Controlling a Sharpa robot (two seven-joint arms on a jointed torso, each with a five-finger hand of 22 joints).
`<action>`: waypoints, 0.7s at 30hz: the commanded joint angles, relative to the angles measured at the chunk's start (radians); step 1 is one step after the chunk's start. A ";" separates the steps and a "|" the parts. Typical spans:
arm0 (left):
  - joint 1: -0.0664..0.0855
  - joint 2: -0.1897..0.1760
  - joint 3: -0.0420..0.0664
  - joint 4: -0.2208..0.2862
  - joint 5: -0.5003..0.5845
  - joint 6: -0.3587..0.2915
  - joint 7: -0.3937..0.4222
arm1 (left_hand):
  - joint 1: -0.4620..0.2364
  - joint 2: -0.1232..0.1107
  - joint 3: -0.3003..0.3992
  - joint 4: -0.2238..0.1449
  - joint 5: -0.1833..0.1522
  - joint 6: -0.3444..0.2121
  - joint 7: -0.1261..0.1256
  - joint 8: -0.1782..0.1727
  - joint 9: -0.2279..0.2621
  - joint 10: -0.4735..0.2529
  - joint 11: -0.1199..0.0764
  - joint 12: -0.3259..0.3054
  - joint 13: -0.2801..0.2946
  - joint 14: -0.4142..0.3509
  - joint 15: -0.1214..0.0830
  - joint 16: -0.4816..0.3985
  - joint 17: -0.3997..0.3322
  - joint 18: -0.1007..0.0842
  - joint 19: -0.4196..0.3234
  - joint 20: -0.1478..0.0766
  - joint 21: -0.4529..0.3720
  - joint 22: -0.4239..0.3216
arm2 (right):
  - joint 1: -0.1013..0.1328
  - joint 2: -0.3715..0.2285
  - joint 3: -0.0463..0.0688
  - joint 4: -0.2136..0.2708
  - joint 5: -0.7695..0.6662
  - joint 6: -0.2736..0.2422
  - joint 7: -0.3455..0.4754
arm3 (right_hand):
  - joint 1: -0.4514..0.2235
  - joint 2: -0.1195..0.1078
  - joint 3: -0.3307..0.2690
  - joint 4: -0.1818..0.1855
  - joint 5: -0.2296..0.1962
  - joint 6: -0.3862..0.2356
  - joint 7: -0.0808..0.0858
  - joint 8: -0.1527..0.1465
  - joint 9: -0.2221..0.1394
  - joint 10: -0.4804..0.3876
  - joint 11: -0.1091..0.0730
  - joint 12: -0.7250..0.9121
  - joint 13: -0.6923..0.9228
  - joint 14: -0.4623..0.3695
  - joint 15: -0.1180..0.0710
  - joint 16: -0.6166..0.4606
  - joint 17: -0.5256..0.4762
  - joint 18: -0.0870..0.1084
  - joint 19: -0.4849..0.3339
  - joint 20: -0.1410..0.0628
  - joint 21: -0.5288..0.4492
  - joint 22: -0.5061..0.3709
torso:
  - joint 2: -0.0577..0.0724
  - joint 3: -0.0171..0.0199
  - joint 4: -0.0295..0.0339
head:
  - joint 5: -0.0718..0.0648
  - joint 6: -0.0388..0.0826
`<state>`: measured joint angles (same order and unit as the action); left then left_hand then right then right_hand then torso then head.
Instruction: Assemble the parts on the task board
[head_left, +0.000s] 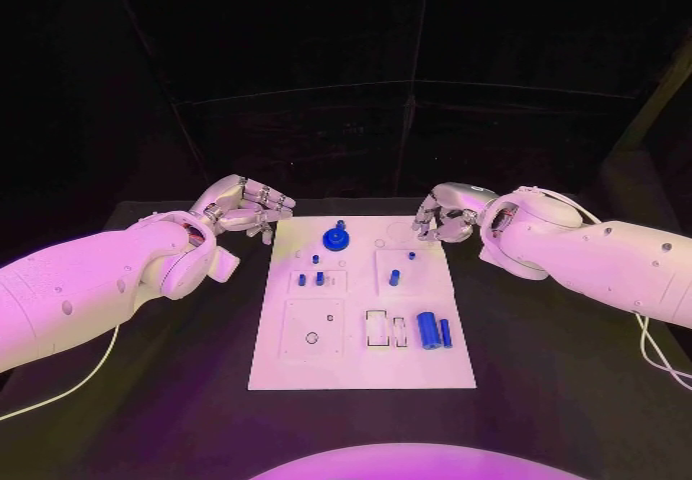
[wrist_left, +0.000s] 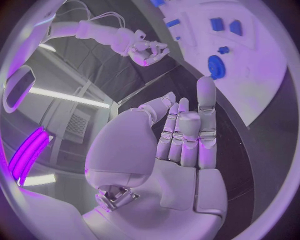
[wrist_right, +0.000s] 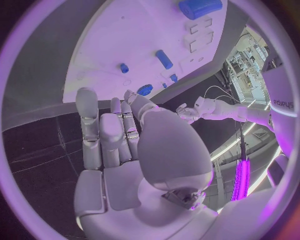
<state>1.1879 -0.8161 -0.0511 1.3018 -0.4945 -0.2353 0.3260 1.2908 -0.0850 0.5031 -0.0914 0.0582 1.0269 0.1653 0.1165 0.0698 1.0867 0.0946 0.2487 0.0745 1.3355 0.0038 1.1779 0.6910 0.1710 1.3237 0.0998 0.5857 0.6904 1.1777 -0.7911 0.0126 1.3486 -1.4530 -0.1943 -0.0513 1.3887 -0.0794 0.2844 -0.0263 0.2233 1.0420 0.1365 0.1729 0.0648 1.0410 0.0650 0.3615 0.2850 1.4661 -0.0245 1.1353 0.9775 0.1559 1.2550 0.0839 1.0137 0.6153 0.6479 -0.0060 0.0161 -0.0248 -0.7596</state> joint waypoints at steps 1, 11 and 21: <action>-0.001 -0.014 0.000 0.036 0.300 0.013 0.130 | -0.012 -0.003 -0.008 0.005 0.001 0.006 0.000 0.004 -0.002 0.013 -0.002 0.007 -0.001 -0.022 0.001 -0.022 -0.037 0.011 -0.013 0.001 -0.013 -0.007 | -0.011 -0.005 0.000 0.014 -0.125 -0.010 -0.042 | -0.006 -0.018 0.010 0.001 -0.008 -0.016 0.008 -0.016 -0.001 -0.016 0.009 -0.026 -0.025 0.013 0.011 0.011 0.011 0.000 0.011 0.003 0.008 0.009 | 0.001 -0.0009 0.0021 | -0.008 0.005; -0.005 -0.038 -0.001 0.097 0.451 0.029 0.164 | -0.012 -0.001 -0.022 0.007 0.001 0.007 -0.003 0.005 -0.002 0.034 -0.007 0.023 0.004 -0.037 -0.002 -0.031 -0.054 0.012 -0.022 0.000 -0.025 -0.015 | -0.047 0.008 0.000 0.024 -0.178 0.012 -0.062 | -0.015 -0.043 0.023 0.000 -0.024 -0.036 0.020 -0.049 0.000 -0.047 0.027 -0.074 -0.084 0.016 0.024 0.029 0.028 -0.002 0.019 0.016 0.018 0.022 | 0.001 0.0004 0.0018 | -0.010 0.013; -0.008 -0.035 -0.001 0.112 0.472 0.037 0.162 | -0.012 0.001 -0.025 0.007 0.002 0.009 -0.003 0.007 -0.001 0.036 -0.007 0.026 0.004 -0.044 -0.002 -0.038 -0.068 0.012 -0.025 -0.001 -0.028 -0.017 | -0.063 0.032 0.000 0.010 -0.194 0.036 -0.067 | -0.005 -0.042 0.040 -0.008 -0.024 -0.036 0.026 -0.059 0.001 -0.042 0.031 -0.082 -0.107 0.017 0.027 0.043 0.041 -0.003 0.025 0.019 0.027 0.034 | 0.003 0.0009 0.0019 | -0.007 0.013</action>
<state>1.1793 -0.8515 -0.0523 1.4108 -0.0587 -0.2180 0.4645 1.2865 -0.0893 0.4824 -0.0833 0.0582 1.0278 0.1643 0.1164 0.0694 1.1168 0.0855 0.2710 0.0778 1.2982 0.0014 1.1454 0.6237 0.1705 1.3057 0.1008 0.5616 0.6750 1.1133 -0.7601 0.0126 1.3608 -1.6210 -0.1785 -0.1108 1.3790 -0.1184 0.3208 -0.0344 0.2011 1.0124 0.1592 0.1180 0.0650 0.9983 0.0928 0.2846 0.1788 1.4670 -0.0049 1.1756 1.0166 0.1558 1.2727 0.1016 1.0370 0.6473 0.6499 -0.0053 0.0178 -0.0325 -0.7465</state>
